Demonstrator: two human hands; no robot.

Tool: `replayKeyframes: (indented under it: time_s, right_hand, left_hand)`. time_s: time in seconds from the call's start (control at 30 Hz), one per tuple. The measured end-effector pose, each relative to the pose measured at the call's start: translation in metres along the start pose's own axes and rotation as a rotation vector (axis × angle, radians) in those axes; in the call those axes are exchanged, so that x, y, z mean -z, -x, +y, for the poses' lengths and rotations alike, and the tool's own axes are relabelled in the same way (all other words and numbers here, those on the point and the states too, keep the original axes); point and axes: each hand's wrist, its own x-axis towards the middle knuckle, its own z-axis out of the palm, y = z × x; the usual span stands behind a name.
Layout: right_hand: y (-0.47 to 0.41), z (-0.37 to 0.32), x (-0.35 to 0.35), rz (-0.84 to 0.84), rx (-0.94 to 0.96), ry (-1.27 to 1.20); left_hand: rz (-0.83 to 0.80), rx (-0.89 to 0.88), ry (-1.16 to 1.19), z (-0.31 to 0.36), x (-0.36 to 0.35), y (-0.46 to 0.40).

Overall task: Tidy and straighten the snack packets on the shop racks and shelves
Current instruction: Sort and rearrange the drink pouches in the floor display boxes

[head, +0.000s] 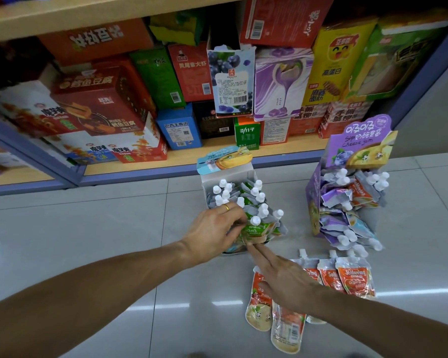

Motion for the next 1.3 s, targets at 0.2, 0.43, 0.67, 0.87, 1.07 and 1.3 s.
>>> replayKeyframes:
  time_s: [0.2, 0.43, 0.67, 0.87, 1.07, 1.3]
  right_hand:
    - [-0.02, 0.009, 0.012, 0.042, -0.083, -0.258]
    - [-0.002, 0.001, 0.027, 0.462, -0.38, -0.504]
    - [-0.019, 0.036, 0.071, 0.533, -0.526, -0.497]
    - [-0.027, 0.024, 0.092, 0.694, -0.206, -0.182]
    - [-0.048, 0.028, 0.108, 0.587, -0.079, -0.015]
    - [-0.033, 0.017, 0.111, 0.747, -0.09, -0.101]
  left_hand:
    - [-0.013, -0.037, -0.042, 0.001, -0.002, -0.005]
    - [-0.037, -0.039, -0.148, 0.002, 0.002, -0.018]
    - [-0.081, -0.078, -0.197, 0.002, 0.002, -0.024]
    - [-0.046, -0.087, -0.137, 0.006, -0.001, -0.007]
    - [-0.004, -0.042, -0.209, 0.009, -0.006, -0.014]
    - [-0.191, 0.062, -0.291, 0.012, 0.001, -0.029]
